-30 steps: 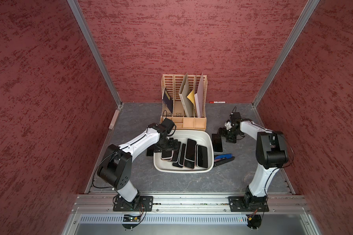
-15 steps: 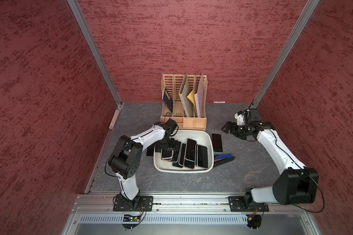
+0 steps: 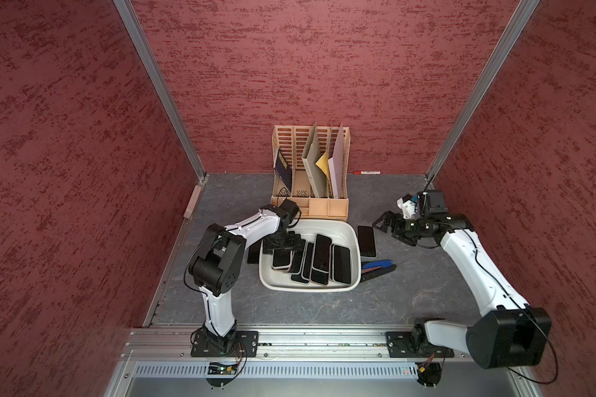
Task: Take the phone out of the storage box
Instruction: Pick up the phone from the storage box.
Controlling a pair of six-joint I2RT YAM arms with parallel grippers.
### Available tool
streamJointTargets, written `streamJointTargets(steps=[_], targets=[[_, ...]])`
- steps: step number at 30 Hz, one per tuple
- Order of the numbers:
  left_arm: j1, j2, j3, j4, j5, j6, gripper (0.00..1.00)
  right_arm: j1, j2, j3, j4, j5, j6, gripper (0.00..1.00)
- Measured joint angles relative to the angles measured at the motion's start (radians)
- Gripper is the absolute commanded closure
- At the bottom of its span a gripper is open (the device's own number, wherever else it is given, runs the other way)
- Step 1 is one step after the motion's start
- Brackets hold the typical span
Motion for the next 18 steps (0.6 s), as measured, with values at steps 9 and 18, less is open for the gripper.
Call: streamJointTargets(steps=[9, 18], targets=[[0.014, 0.008, 0.0, 0.012, 0.033, 0.015, 0.11, 0.0, -0.037, 0.0, -0.045, -0.001, 0.004, 0.02], [0.024, -0.015, -0.049, 0.07, 0.075, 0.025, 0.0, 0.002, -0.039, 0.0, -0.049, -0.001, 0.013, 0.02]])
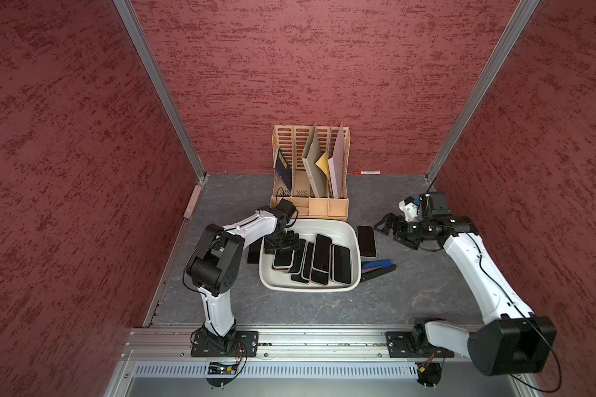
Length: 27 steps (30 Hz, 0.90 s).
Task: Take the phone out of the storage box
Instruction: Pick up the phone from the storage box.
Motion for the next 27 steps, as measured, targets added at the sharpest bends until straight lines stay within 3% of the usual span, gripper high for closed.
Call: streamJointTargets(steps=[7, 12, 27], targets=[[0.0, -0.006, -0.013, 0.032, 0.023, 0.004, 0.03, 0.002, 0.005, 0.0, -0.001, -0.002, 0.01, 0.02], [0.009, -0.004, -0.013, 0.029, 0.029, 0.021, 0.23, 0.006, 0.004, 0.0, -0.005, -0.001, 0.014, 0.02], [0.015, -0.049, -0.043, 0.037, 0.082, -0.014, 0.25, 0.026, -0.005, 0.004, 0.003, -0.05, 0.063, 0.02]])
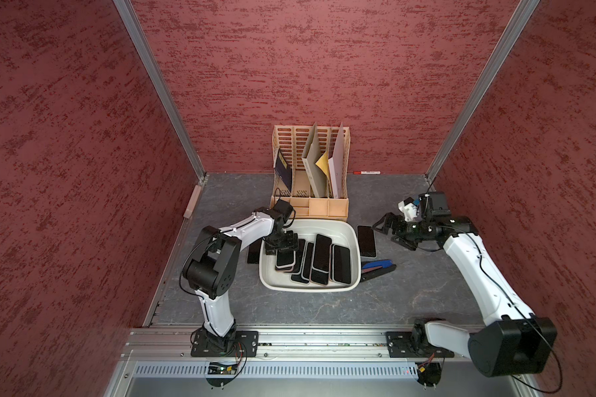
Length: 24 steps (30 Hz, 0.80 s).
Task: Take the phone out of the storage box
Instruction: Pick up the phone from the storage box.
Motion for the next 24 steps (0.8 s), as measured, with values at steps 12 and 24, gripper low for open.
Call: streamJointTargets(steps=[12, 24], targets=[[-0.019, -0.143, -0.001, 0.032, 0.132, -0.109, 0.26, 0.197, 0.066, 0.041, 0.044, -0.093, 0.037, 0.05], [-0.079, -0.142, 0.113, 0.021, 0.157, -0.182, 0.26, 0.415, 0.141, 0.041, 0.133, -0.108, 0.062, 0.12]])
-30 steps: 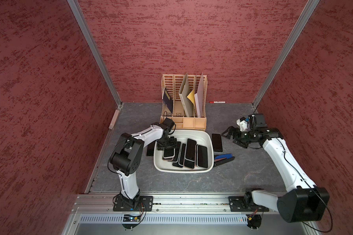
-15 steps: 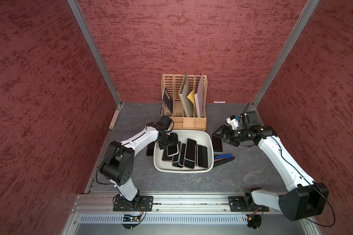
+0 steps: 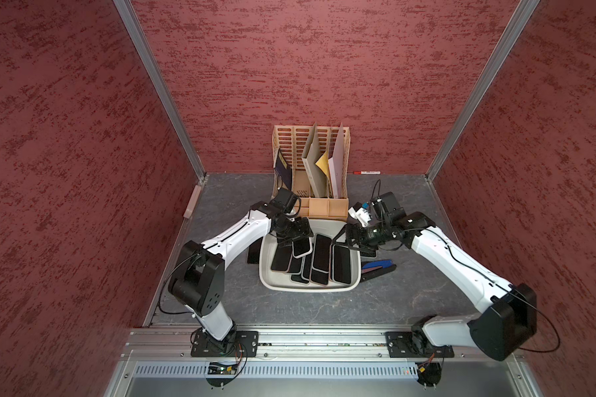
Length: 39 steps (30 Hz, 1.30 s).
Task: Take the phone out of the storage box
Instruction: Pick up the phone from the storage box.
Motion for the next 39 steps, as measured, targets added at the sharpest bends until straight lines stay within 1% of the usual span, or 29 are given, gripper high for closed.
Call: streamJointTargets(steps=[7, 12, 22, 23, 26, 28, 34, 36, 38, 39], targets=[[-0.052, 0.003, 0.038, 0.003, 0.018, -0.037, 0.26, 0.065, 0.077, 0.01, 0.058, -0.001, 0.032, 0.18], [-0.087, 0.01, 0.048, 0.002, 0.021, -0.064, 0.26, 0.083, 0.108, 0.027, 0.09, 0.003, 0.053, 0.23], [-0.119, 0.012, 0.101, 0.013, 0.014, -0.11, 0.26, 0.108, 0.153, 0.04, 0.106, 0.003, 0.076, 0.4], [-0.121, 0.012, 0.103, 0.013, 0.013, -0.113, 0.26, 0.11, 0.154, 0.04, 0.106, 0.003, 0.076, 0.42], [-0.129, 0.013, 0.105, 0.022, 0.003, -0.124, 0.26, 0.115, 0.153, 0.04, 0.107, 0.012, 0.081, 0.54], [-0.135, 0.014, 0.105, 0.026, -0.008, -0.137, 0.26, 0.117, 0.152, 0.04, 0.108, 0.025, 0.088, 0.65], [-0.149, 0.015, 0.111, 0.035, -0.008, -0.154, 0.25, 0.12, 0.125, 0.034, 0.125, 0.09, 0.133, 0.9], [-0.149, 0.015, 0.122, 0.039, -0.008, -0.153, 0.23, 0.114, 0.115, 0.031, 0.13, 0.097, 0.146, 1.0], [-0.149, 0.015, 0.13, 0.04, -0.008, -0.148, 0.17, 0.114, 0.106, 0.031, 0.134, 0.105, 0.156, 1.0], [-0.15, 0.015, 0.135, 0.04, -0.007, -0.147, 0.0, 0.114, 0.101, 0.031, 0.135, 0.11, 0.157, 1.0]])
